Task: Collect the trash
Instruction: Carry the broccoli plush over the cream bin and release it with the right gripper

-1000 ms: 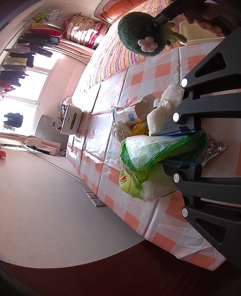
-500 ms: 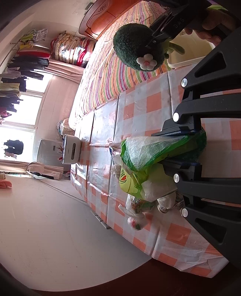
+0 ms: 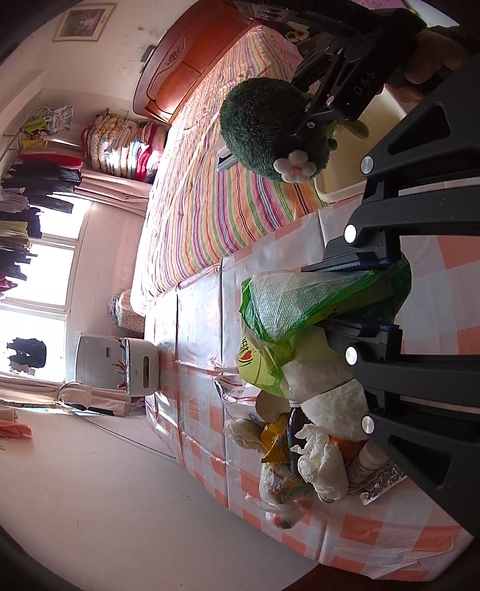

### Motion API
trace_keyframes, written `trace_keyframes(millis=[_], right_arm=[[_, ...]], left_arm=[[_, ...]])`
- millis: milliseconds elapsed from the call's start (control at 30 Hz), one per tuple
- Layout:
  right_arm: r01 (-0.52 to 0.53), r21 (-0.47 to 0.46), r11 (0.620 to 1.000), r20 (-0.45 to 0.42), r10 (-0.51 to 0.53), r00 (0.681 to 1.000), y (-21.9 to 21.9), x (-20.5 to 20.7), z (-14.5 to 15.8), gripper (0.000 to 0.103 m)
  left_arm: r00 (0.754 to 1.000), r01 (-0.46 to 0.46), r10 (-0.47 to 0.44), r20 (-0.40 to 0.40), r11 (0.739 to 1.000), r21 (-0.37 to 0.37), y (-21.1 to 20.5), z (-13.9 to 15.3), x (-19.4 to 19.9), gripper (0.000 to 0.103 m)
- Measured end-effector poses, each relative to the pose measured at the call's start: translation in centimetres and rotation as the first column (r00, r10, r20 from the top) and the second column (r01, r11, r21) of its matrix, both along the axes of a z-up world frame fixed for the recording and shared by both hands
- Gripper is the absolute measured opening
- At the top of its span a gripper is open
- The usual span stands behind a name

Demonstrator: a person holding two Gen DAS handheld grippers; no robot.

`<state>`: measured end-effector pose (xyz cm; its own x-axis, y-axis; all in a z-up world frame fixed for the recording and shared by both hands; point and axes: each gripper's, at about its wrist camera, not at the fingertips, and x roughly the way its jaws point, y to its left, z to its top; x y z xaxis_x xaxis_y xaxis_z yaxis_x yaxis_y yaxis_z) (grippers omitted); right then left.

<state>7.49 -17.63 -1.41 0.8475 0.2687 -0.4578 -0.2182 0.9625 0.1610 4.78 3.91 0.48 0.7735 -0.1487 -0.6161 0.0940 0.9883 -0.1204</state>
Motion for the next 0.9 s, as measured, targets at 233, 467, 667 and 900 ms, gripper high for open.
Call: trace_keyframes(millis=[233, 467, 667, 900], right_arm=[[0.101, -0.064, 0.993, 0.005, -0.101, 0.995, -2.9, -1.0, -0.9, 0.077], [0.208, -0.100, 0.973, -0.026, -0.211, 0.977, -5.9, -1.4, -2.1, 0.077], [0.261, -0.121, 0.958, -0.054, -0.269, 0.962, -7.8, -1.9, -2.8, 0.078], [0.298, -0.116, 0.947, -0.068, -0.307, 0.949, -9.3, -2.7, -3.4, 0.081]], left_arm=[[0.991, 0.133, -0.132, 0.024, 0.991, -0.035, -3.6, -0.4, 0.9, 0.020], [0.973, 0.228, -0.226, 0.032, 0.972, -0.049, -6.2, -0.3, 1.1, 0.020], [0.961, 0.275, -0.273, 0.040, 0.960, -0.046, -8.6, 0.3, 1.2, 0.020], [0.943, 0.329, -0.328, 0.049, 0.944, -0.028, -10.9, 0.2, 0.6, 0.020]])
